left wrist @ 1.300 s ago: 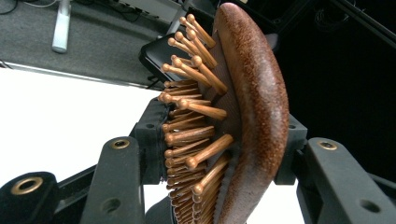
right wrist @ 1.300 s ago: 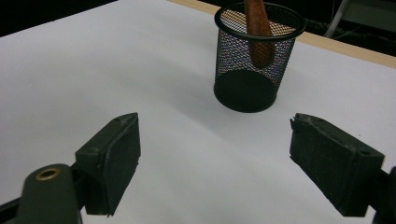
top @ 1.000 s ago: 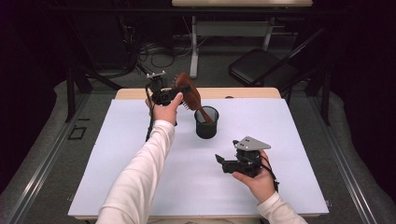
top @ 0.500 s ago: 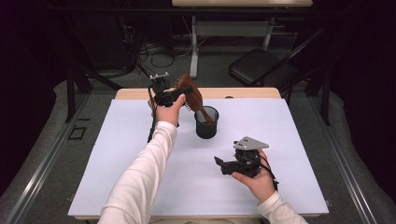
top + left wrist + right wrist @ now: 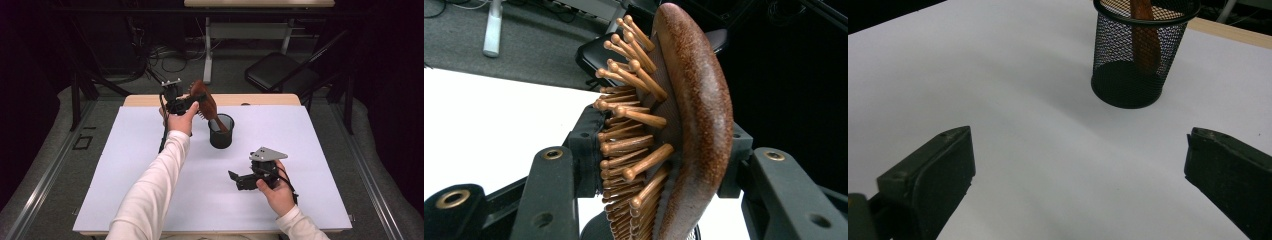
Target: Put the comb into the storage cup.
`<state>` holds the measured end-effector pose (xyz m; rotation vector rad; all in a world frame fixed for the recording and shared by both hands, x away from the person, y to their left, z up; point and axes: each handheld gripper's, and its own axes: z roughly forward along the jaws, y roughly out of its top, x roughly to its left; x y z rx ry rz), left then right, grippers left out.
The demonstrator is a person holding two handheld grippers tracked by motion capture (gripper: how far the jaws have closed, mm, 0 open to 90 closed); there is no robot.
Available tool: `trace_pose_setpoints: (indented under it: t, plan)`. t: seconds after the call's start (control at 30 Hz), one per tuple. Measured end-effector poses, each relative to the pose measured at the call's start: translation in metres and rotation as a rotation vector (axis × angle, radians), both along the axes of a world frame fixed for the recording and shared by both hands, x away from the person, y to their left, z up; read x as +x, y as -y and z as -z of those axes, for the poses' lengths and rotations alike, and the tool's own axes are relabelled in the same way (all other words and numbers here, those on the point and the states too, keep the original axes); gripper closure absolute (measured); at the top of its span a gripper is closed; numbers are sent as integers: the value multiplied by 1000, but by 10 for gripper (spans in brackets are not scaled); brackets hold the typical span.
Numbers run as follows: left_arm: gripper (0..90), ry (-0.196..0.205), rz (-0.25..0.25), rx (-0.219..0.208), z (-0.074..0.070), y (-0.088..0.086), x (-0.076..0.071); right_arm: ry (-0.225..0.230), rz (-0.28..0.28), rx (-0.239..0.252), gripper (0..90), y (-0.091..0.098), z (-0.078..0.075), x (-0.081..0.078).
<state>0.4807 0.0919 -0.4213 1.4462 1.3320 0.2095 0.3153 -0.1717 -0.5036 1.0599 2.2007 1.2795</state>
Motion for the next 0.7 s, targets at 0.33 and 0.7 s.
trace_pose_setpoints:
  t: [0.33,0.7]
  plan:
    - [505,4,8,1,8,3,-2,-2,8,-9,0,0,1,1]
    - [505,34,33,21,12,6,-4,-4,5,-20,0,-1,3,1]
